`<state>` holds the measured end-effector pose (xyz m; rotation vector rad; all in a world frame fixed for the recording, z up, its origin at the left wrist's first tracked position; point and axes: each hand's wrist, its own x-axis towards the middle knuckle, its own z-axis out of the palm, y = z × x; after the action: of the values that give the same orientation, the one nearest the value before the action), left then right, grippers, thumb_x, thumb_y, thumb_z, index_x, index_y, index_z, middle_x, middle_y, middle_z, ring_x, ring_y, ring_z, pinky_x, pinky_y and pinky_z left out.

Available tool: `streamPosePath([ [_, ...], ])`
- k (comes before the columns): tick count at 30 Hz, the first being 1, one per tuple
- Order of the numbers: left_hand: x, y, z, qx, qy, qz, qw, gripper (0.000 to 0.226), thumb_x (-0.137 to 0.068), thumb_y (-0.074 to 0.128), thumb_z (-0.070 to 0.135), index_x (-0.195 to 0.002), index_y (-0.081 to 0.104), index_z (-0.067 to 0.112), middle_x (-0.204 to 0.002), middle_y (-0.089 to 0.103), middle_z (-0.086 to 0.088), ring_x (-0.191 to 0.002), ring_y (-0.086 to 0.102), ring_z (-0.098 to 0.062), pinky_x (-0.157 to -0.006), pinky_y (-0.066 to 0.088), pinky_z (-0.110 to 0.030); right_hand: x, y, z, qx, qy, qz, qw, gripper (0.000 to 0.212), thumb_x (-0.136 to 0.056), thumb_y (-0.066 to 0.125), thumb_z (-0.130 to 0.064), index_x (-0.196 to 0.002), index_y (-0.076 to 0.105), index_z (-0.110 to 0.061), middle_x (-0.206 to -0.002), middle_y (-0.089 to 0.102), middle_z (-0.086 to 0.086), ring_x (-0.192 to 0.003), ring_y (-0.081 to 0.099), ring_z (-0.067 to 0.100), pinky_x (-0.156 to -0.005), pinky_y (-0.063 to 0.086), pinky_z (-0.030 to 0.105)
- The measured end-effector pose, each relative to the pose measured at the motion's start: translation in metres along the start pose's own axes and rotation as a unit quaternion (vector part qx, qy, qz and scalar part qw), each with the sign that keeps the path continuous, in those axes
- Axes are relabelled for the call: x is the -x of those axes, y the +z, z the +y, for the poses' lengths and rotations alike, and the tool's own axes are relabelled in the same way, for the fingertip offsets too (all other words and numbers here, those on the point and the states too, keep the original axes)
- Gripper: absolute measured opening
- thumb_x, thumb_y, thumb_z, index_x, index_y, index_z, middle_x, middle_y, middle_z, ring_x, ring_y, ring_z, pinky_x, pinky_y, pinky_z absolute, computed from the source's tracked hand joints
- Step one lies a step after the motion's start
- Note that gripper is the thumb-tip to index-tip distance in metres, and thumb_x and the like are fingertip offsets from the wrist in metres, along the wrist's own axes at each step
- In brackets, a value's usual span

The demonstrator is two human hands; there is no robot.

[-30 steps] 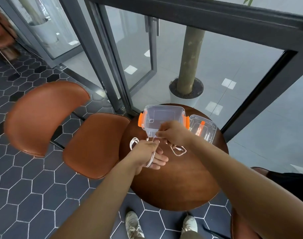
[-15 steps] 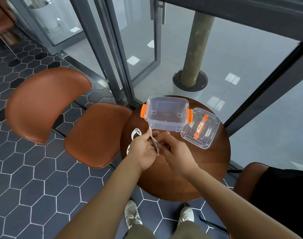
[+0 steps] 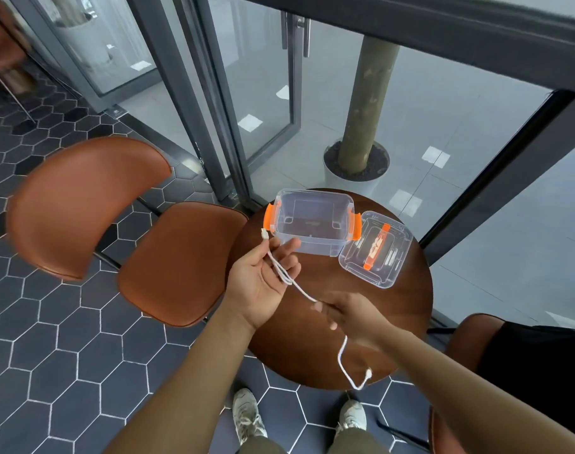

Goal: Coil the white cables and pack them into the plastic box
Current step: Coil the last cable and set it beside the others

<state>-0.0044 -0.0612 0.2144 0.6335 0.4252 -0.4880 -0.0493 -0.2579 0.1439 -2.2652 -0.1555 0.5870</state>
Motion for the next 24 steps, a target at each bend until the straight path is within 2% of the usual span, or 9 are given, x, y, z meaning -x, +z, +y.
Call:
streamPosePath([
  [3,0.000,0.003,-0.003,-0.096,-0.026,-0.045,0.994,0.028,-0.105,0.036,0.020,-0.091,0.057,0.006,-0.084,0.073,-0.017,-0.042,0.052,-0.014,-0.050,0.050,-0.028,-0.013,-0.017,0.001,-0.071,0.071,-0.017,0.995,0.033,-0.097,0.056,-0.050,-0.092,0.072,-0.021,-0.064,0.062,-0.001,-0.059,0.054,0.010,-0.064,0.044,0.029],
  [5,0.001,0.004,-0.003,-0.228,-0.054,-0.079,0.969,0.028,-0.105,0.037,0.018,-0.092,0.057,0.003,-0.085,0.072,-0.023,-0.040,0.051,-0.016,-0.048,0.045,-0.028,-0.024,-0.028,-0.004,-0.072,0.087,-0.020,0.993,0.028,-0.095,0.062,-0.041,-0.082,0.070,-0.017,-0.064,0.061,-0.003,-0.060,0.056,0.013,-0.061,0.044,0.027],
  [7,0.003,0.005,-0.003,-0.388,-0.094,-0.099,0.912,0.026,-0.106,0.038,0.017,-0.093,0.056,0.003,-0.089,0.072,-0.027,-0.043,0.057,-0.020,-0.047,0.041,-0.028,-0.034,-0.040,-0.013,-0.088,0.089,-0.032,0.992,0.020,-0.095,0.065,-0.025,-0.078,0.068,-0.013,-0.069,0.063,0.001,-0.064,0.058,0.016,-0.062,0.049,0.027],
  [10,0.002,0.005,-0.004,-0.553,-0.160,-0.109,0.810,0.023,-0.107,0.038,0.017,-0.097,0.053,0.002,-0.096,0.074,-0.027,-0.054,0.067,-0.025,-0.045,0.039,-0.027,-0.043,-0.059,-0.034,-0.176,0.090,-0.052,0.979,0.027,-0.095,0.065,-0.022,-0.085,0.068,0.003,-0.075,0.062,0.013,-0.064,0.055,0.021,-0.063,0.051,0.032],
  [12,-0.001,-0.001,-0.006,-0.599,-0.166,-0.084,0.779,0.024,-0.107,0.037,0.018,-0.097,0.051,0.002,-0.095,0.076,-0.023,-0.061,0.071,-0.027,-0.045,0.043,-0.026,-0.041,-0.068,-0.051,-0.183,0.076,-0.022,0.980,0.030,-0.097,0.061,-0.022,-0.086,0.067,0.005,-0.067,0.062,0.012,-0.056,0.054,0.018,-0.058,0.049,0.029],
  [16,-0.009,-0.008,-0.015,-0.560,-0.098,0.026,0.822,0.024,-0.107,0.044,0.021,-0.096,0.055,0.002,-0.094,0.076,-0.020,-0.072,0.074,-0.027,-0.057,0.057,-0.030,-0.027,-0.060,-0.080,-0.084,0.017,0.042,0.995,0.004,-0.094,0.063,-0.014,-0.094,0.066,-0.012,-0.077,0.074,0.004,-0.049,0.059,0.004,-0.055,0.049,0.021],
  [19,-0.010,-0.010,-0.019,-0.442,-0.058,0.047,0.894,0.025,-0.106,0.047,0.018,-0.100,0.061,-0.002,-0.092,0.076,-0.016,-0.082,0.076,-0.028,-0.073,0.060,-0.036,-0.024,-0.041,-0.080,0.006,-0.007,0.102,0.995,0.012,-0.090,0.065,-0.018,-0.101,0.068,-0.016,-0.094,0.075,-0.001,-0.074,0.067,0.010,-0.071,0.057,0.030],
  [21,-0.008,-0.011,-0.019,-0.343,-0.052,0.041,0.937,0.028,-0.106,0.044,0.014,-0.106,0.063,-0.006,-0.091,0.076,-0.016,-0.088,0.076,-0.030,-0.081,0.061,-0.039,-0.022,-0.034,-0.075,-0.007,0.001,0.132,0.991,0.011,-0.089,0.067,-0.024,-0.092,0.069,-0.014,-0.086,0.075,-0.001,-0.076,0.069,0.015,-0.074,0.059,0.038],
  [24,-0.007,-0.014,-0.019,-0.242,-0.056,0.031,0.968,0.031,-0.107,0.040,0.012,-0.114,0.058,-0.011,-0.104,0.073,-0.022,-0.096,0.074,-0.033,-0.086,0.059,-0.042,-0.019,-0.028,-0.067,-0.050,0.021,0.156,0.986,0.022,-0.091,0.068,-0.035,-0.085,0.066,-0.013,-0.073,0.073,0.000,-0.067,0.070,0.017,-0.067,0.061,0.040],
])
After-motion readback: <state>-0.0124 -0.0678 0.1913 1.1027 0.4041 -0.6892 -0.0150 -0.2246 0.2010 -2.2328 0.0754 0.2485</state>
